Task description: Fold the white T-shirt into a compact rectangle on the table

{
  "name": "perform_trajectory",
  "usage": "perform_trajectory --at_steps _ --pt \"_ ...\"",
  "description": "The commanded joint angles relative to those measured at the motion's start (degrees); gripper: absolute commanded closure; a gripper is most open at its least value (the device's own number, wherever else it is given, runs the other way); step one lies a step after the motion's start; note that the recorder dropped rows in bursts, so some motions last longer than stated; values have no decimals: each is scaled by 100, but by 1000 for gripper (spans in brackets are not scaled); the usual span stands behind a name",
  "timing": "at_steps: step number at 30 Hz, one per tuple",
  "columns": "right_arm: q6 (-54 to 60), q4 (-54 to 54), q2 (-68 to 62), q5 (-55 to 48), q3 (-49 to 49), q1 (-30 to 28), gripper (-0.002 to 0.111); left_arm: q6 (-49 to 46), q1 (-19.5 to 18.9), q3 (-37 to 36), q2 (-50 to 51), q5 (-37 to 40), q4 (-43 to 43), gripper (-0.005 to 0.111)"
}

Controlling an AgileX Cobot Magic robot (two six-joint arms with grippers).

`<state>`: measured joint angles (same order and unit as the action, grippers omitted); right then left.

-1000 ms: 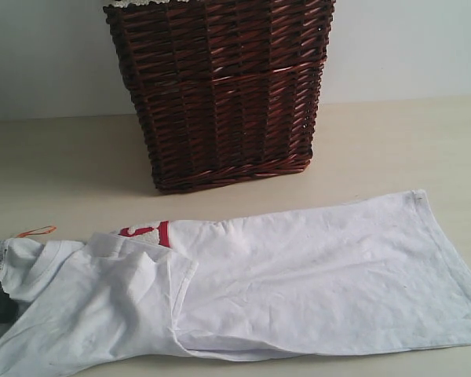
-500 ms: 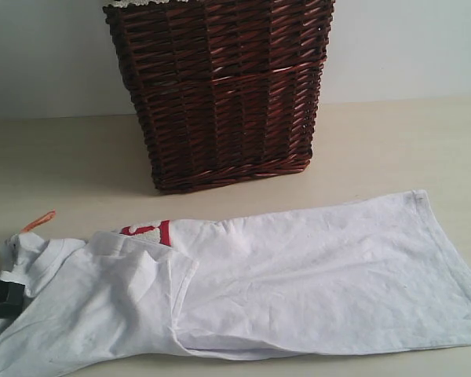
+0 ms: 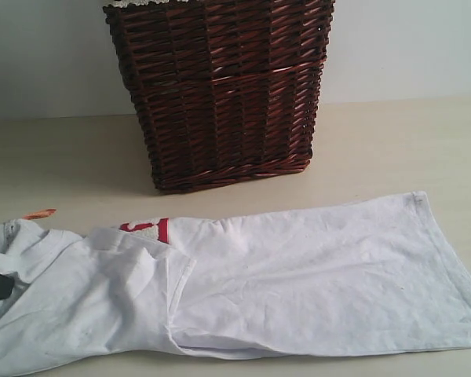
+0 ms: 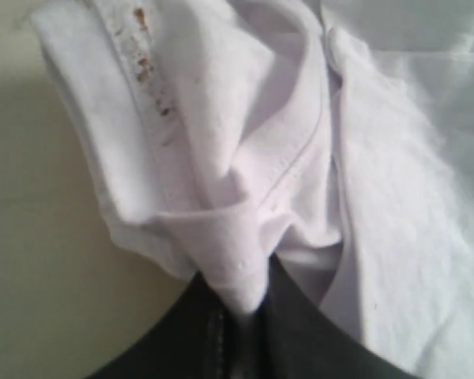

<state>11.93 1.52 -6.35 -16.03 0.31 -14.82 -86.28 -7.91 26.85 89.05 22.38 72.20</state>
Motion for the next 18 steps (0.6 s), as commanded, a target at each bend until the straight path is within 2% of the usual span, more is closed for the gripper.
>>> perform_trajectory --at_steps 1,6,9,12,18 --pt "-2 8 40 34 -31 -20 91 -5 -15 -63 -247 -121 -165 107" --pt "-2 8 40 34 -31 -20 91 -5 -27 -63 -395 -578 -454 107" --pt "-2 8 40 34 -31 -20 91 -5 -272 -63 -395 -508 -686 107" --pt "-2 8 40 34 -31 -20 91 154 -710 -63 -395 -342 -686 107" --pt "-2 8 40 34 -31 -20 91 119 -2005 -63 -395 139 -727 107"
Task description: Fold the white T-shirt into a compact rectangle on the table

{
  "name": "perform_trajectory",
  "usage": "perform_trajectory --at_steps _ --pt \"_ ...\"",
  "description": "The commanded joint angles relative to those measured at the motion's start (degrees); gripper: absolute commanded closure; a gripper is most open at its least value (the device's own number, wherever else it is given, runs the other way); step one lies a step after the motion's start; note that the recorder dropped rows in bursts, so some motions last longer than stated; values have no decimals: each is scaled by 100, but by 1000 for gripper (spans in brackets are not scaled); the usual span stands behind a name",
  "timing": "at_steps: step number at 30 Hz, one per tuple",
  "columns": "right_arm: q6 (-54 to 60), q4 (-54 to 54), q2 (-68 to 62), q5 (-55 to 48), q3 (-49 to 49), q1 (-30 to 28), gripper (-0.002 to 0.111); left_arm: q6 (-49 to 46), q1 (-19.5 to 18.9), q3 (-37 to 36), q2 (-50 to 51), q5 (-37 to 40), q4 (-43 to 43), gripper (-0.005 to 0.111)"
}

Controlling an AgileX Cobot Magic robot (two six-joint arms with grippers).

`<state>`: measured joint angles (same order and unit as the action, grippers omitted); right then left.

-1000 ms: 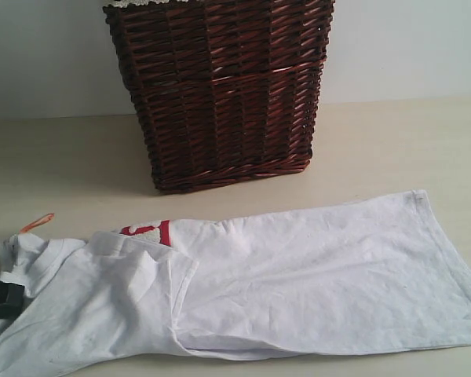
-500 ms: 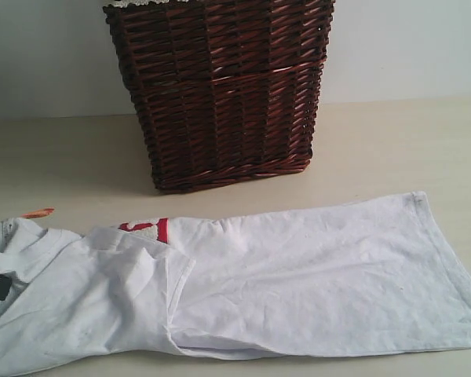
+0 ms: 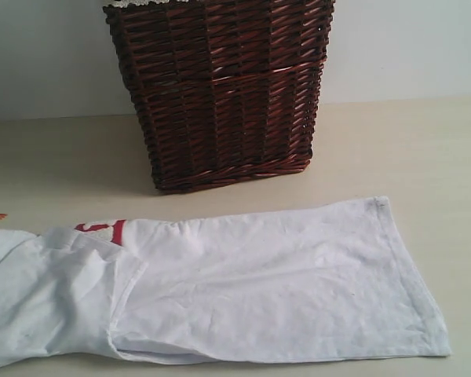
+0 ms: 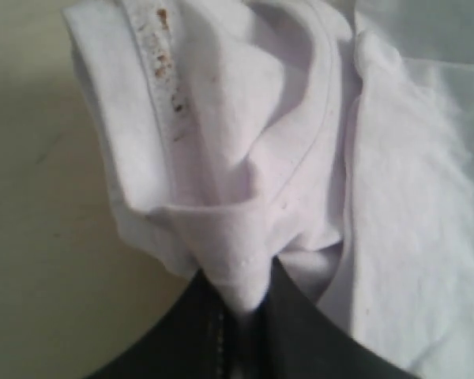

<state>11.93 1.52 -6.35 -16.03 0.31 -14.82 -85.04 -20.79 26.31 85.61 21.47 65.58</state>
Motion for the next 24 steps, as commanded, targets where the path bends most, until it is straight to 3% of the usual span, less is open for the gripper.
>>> perform_trajectory --at_steps 1,13,20,24 --pt "-2 8 40 34 -31 -20 91 -31 -978 -9 -51 230 -86 107" --pt "-1 -16 40 34 -31 -20 91 -926 -2949 -9 -51 616 29 107" --pt "-1 -16 40 34 -31 -20 91 -926 -3654 119 -64 706 298 107" --pt "-1 23 40 34 -31 -20 91 -926 -3825 479 -206 724 612 107"
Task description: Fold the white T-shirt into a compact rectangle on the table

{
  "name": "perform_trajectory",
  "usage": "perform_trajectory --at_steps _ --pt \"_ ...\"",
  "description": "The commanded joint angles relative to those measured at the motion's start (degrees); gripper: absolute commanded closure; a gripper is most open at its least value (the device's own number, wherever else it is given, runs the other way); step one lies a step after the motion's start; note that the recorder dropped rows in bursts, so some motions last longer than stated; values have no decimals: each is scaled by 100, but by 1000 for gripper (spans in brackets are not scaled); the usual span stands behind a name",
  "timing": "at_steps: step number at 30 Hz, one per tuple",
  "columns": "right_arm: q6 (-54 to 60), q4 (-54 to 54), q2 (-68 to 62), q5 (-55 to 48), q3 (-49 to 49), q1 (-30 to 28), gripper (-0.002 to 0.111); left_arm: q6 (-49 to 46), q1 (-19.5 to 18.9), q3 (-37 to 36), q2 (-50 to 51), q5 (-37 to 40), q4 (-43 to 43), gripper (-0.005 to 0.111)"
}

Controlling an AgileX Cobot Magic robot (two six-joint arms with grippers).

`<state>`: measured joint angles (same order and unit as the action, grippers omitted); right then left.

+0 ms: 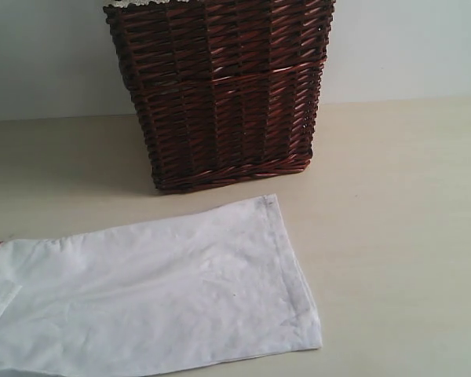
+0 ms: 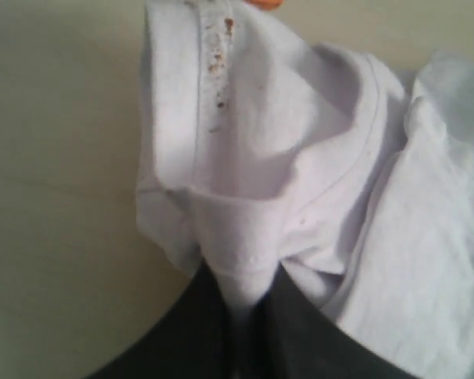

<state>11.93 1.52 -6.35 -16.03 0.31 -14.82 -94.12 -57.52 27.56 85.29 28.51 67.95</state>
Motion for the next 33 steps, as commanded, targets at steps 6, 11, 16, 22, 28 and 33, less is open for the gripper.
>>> perform_trajectory --at_steps 6,11,16,22,28,33 --pt "-1 23 40 34 -31 -20 91 -19 -177 1198 -595 196 100 107" --pt "-1 23 40 34 -31 -20 91 83 -60 1802 -1170 1417 -498 107" --pt "-1 12 40 46 -31 -20 91 719 652 1907 -1832 3057 -964 107" --pt "-1 12 40 81 -31 -20 91 1599 2999 1135 -2047 4056 -570 107" --pt "-1 12 40 81 -31 -20 91 703 4844 -124 -2133 2183 501 45" --pt "-1 12 40 81 -31 -20 91 558 4844 -139 -2133 2126 610 41"
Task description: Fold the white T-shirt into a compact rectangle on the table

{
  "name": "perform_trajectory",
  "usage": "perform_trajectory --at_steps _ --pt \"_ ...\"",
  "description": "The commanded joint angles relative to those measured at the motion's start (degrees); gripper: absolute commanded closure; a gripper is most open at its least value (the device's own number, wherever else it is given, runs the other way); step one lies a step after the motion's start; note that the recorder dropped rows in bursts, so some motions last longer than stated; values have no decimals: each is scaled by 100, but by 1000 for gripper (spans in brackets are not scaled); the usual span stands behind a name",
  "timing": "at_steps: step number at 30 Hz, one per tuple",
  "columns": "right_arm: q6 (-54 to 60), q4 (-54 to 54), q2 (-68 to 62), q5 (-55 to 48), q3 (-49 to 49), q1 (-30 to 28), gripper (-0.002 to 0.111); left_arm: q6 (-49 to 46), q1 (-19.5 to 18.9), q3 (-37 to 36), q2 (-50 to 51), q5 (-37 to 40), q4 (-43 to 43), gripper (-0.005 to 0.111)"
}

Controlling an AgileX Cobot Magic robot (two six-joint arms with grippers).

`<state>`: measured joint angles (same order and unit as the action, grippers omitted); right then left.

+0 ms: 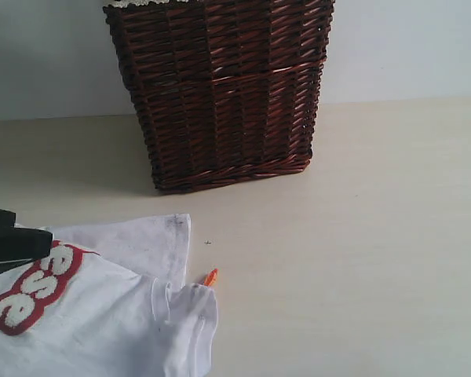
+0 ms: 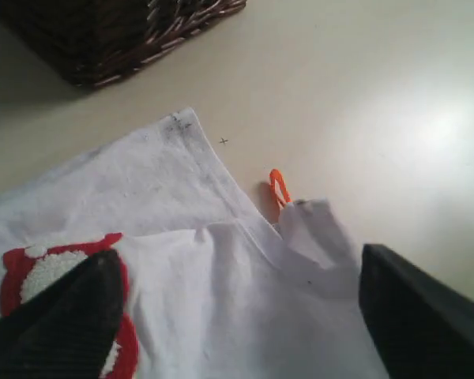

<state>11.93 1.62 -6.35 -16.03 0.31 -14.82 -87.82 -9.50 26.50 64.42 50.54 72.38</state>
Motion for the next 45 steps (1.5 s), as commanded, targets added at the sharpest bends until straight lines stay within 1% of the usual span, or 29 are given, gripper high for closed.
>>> perform_trajectory --at_steps 1,2,3,4,6,8,9,13,14,15,16,17,18,21,23,24,25,26,27,28,30,33,36,38,40,42,43,44,45 --pt "-1 2 40 81 -31 -20 91 -72 42 -32 -46 -77 84 49" --pt "-1 2 40 81 -31 -20 91 -115 42 -32 -46 -16 -208 59" --pt "-1 2 40 81 -31 -20 91 -115 42 -32 -21 190 -722 60" --pt "-1 2 40 81 -31 -20 91 -167 42 -32 -3 385 -1084 58" --pt "-1 2 40 81 -31 -20 91 -398 42 -47 90 729 -1743 46" --pt "-1 2 40 81 -31 -20 91 -759 42 -95 185 762 -1719 34" --pt "-1 2 40 81 -31 -20 91 -969 42 -95 263 806 -1626 31" --pt "-1 2 40 81 -31 -20 91 -1972 101 -95 702 1057 -1234 34" --pt "-1 2 40 81 -31 -20 91 -2701 296 -95 979 1057 -1104 35" --pt "-1 2 40 81 -31 -20 91 -3118 404 -95 1083 1039 -1067 35" --pt "-1 2 40 81 -31 -20 91 -3240 757 -44 1300 907 -1006 35" --pt "-1 12 40 79 -31 -20 91 -3240 950 13 1365 919 -1080 35" --pt "-1 1 40 79 -31 -20 91 -3240 1311 66 1399 1076 -1196 35" --pt "-1 1 40 79 -31 -20 91 -3214 1588 75 1284 1144 -1157 35" --pt "-1 1 40 79 -31 -20 91 -2590 1605 87 904 394 -658 42" --pt "-1 1 40 79 -31 -20 91 -2260 1605 168 477 -486 -267 56" --pt "-1 1 40 79 -31 -20 91 -2007 1605 236 177 -1062 26 65" --pt "-1 1 40 79 -31 -20 91 -1298 1605 347 -444 -2235 666 83" --pt "-1 1 40 79 -31 -20 91 -682 1630 429 -895 -2994 1115 97" --pt "-1 1 40 79 -31 -20 91 -67 1669 495 -1496 -3862 1548 106" --pt "-1 1 40 79 -31 -20 91 257 1691 429 -2587 -4917 2049 100" --pt "-1 1 40 79 -31 -20 91 252 1691 26 -3772 -5521 2292 89" --pt "-1 1 40 79 -31 -20 91 27 1691 -498 -4597 -5804 2269 85" --pt "-1 1 40 79 -31 -20 91 -259 1691 -665 -4697 -5823 2280 86" --pt "-1 1 40 79 -31 -20 91 -668 1691 -845 -4439 -5244 2594 91" --pt "-1 1 40 79 -31 -20 91 -643 1691 -902 -3875 -4471 2563 100" --pt "-1 1 40 79 -31 -20 91 -599 1691 -902 -3470 -3980 2438 105" --pt "-1 1 40 79 -31 -20 91 -227 1691 -805 -2597 -3126 1820 107" --pt "-1 1 40 79 -31 -20 91 83 1691 -708 -2166 -2743 1341 107"
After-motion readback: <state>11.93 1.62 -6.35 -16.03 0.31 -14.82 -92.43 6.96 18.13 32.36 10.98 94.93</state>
